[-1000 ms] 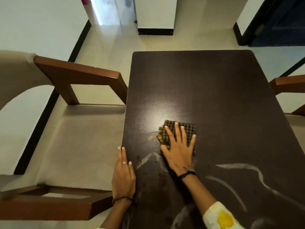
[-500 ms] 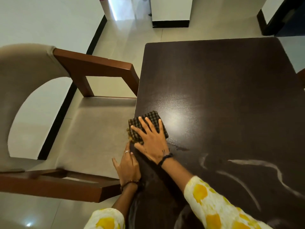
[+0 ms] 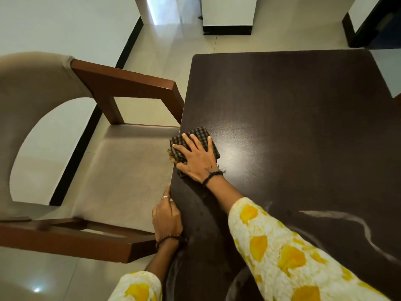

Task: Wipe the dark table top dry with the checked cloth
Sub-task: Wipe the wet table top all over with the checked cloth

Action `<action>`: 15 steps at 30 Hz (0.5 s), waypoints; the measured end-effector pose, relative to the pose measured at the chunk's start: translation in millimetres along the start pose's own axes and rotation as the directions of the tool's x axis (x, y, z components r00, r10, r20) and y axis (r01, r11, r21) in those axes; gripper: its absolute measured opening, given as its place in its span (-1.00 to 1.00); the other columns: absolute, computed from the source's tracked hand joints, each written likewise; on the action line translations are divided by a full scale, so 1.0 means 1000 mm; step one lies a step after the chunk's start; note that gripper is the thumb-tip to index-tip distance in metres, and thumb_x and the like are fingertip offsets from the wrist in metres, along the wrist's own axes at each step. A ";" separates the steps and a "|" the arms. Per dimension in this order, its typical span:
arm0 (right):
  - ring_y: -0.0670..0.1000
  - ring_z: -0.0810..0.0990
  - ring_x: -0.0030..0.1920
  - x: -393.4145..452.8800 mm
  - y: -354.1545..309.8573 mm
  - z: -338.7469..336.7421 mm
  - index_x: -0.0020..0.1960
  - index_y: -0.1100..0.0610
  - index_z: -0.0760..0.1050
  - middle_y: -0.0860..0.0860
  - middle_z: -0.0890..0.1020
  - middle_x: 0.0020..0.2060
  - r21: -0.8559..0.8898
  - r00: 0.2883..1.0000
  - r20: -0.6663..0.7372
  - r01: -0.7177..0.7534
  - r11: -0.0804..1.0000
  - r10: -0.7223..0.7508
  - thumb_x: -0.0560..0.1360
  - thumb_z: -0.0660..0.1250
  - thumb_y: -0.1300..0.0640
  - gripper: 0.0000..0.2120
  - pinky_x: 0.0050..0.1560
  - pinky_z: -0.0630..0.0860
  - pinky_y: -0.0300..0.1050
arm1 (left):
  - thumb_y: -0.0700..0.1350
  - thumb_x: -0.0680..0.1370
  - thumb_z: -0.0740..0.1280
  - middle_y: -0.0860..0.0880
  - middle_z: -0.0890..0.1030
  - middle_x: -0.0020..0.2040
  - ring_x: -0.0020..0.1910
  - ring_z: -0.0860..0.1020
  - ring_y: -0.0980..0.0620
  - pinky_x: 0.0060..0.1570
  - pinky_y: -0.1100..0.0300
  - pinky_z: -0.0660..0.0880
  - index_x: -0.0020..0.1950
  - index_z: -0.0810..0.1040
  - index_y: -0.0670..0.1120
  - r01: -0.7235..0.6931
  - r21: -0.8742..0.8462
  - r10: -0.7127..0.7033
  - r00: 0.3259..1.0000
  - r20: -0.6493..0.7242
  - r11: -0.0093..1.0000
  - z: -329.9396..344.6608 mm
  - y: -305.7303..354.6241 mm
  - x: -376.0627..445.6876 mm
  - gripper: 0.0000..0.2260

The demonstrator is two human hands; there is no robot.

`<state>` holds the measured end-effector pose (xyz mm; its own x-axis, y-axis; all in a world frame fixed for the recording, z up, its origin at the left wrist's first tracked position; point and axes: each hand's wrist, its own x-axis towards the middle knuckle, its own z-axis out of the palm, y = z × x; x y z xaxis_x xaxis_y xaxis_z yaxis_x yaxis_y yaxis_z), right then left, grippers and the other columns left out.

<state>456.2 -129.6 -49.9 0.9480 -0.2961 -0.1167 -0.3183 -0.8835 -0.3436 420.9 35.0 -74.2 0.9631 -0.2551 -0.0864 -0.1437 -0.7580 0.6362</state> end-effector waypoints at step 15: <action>-0.01 0.10 0.49 -0.133 0.101 -0.015 0.43 -0.23 0.18 -0.10 0.13 0.52 -0.008 0.919 -0.174 -0.360 0.933 0.353 0.42 0.11 -0.21 -0.43 0.43 -0.11 0.17 | -0.29 0.55 0.16 0.04 0.16 0.44 0.44 0.19 -0.05 0.43 0.00 0.02 0.42 0.24 -0.03 -0.285 0.034 0.279 0.951 0.131 0.958 -0.001 0.003 -0.001 -0.55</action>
<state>298.1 -185.1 -54.8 0.7595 -0.6471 -0.0669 -0.6380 -0.7207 -0.2712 419.9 34.2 -71.4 0.8463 -0.5327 -0.0054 -0.4201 -0.6737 0.6080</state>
